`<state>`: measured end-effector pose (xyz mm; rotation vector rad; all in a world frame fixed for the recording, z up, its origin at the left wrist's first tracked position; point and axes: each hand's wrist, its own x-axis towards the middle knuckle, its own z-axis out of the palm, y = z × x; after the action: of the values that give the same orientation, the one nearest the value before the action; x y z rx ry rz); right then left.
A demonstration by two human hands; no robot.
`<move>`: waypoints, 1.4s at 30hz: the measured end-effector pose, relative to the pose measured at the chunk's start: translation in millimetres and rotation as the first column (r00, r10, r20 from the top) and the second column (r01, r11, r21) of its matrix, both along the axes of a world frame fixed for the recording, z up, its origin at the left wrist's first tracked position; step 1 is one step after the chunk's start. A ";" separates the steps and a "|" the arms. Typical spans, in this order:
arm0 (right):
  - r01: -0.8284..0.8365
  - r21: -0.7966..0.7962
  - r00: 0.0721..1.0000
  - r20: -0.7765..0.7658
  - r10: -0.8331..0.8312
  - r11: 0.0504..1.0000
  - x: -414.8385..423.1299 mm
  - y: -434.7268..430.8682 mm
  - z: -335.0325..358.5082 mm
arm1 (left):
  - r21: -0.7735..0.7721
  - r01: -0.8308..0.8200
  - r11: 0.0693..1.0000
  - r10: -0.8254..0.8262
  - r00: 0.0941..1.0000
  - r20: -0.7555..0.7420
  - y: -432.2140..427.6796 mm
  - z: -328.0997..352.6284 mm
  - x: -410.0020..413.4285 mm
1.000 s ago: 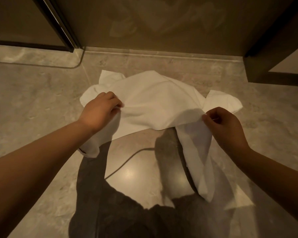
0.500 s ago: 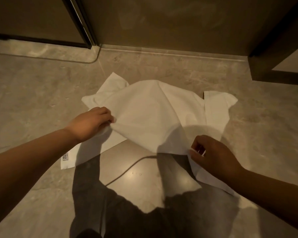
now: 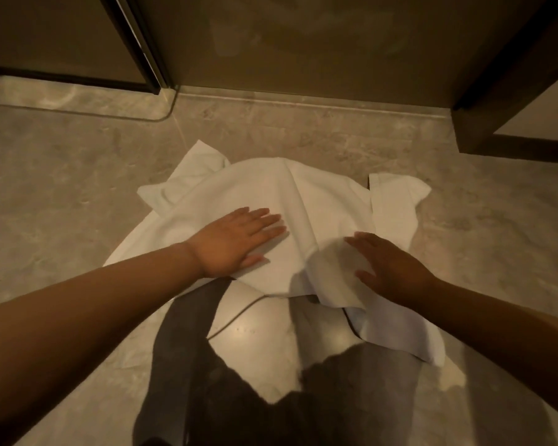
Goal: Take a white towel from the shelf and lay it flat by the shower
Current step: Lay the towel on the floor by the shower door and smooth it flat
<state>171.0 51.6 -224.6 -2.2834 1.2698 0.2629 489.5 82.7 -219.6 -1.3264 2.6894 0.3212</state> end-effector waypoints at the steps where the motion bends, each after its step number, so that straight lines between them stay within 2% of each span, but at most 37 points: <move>1: -0.045 -0.004 0.997 -0.058 0.045 0.999 -1.6 -2.0 -4.2 | 0.044 -0.010 0.999 0.007 0.998 0.070 -3.5 -7.7 -11.8; 4: -0.121 -0.037 0.964 -0.243 0.108 0.992 -5.3 -5.5 -15.6 | 0.131 -0.084 0.988 0.041 0.953 0.301 -8.3 -29.2 -34.7; 7: -0.129 -0.005 0.924 -0.364 0.118 0.992 -15.4 -9.3 -21.4 | 0.153 -0.072 0.986 0.005 0.916 0.401 -5.0 -43.8 -37.1; 16: -0.065 0.001 0.936 -0.346 0.062 0.998 -53.5 -18.0 -25.7 | 0.091 0.093 0.992 -0.121 0.914 0.388 30.5 -62.0 -4.2; 24: -0.133 0.018 0.904 -0.407 0.129 0.991 -51.7 -16.7 -19.9 | 0.129 0.078 0.989 -0.120 0.924 0.363 54.2 -61.4 0.7; 26: -0.143 -0.080 0.937 -0.333 0.109 0.986 -46.2 -17.8 -13.6 | 0.101 0.091 0.991 -0.120 0.936 0.331 47.5 -49.4 -5.8; 29: -0.042 -0.317 0.999 -0.010 0.041 0.947 -34.8 -31.2 -4.4 | -0.072 0.057 0.996 -0.048 0.992 0.120 19.5 -20.8 -20.4; 32: 0.069 -0.345 0.991 0.130 -0.025 0.936 -18.3 -58.4 5.1 | -0.155 -0.124 0.980 0.114 0.991 -0.071 -28.7 -7.0 -35.4; 34: 0.078 -0.340 0.993 0.112 -0.043 0.937 -9.5 -78.1 7.1 | -0.131 -0.283 0.950 0.269 0.956 -0.120 -61.1 -8.5 -42.4; 36: 0.049 -0.332 0.999 0.024 -0.044 0.942 -6.3 -92.6 2.3 | -0.050 -0.356 0.933 0.353 0.933 -0.071 -83.9 -15.2 -45.4; 38: 0.070 -0.370 0.992 -0.075 -0.105 0.927 -6.5 -100.6 -4.6 | -0.006 -0.342 0.940 0.341 0.938 -0.057 -95.0 -20.9 -46.4; 42: 0.170 -0.421 0.963 -0.120 -0.240 0.891 -8.8 -104.0 -14.5 | -0.040 -0.260 0.965 0.250 0.955 -0.161 -90.9 -21.3 -47.2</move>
<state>162.2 -52.4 -239.1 -2.4771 1.7854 0.1250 442.4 -8.2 -240.9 -1.7410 2.6681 0.3855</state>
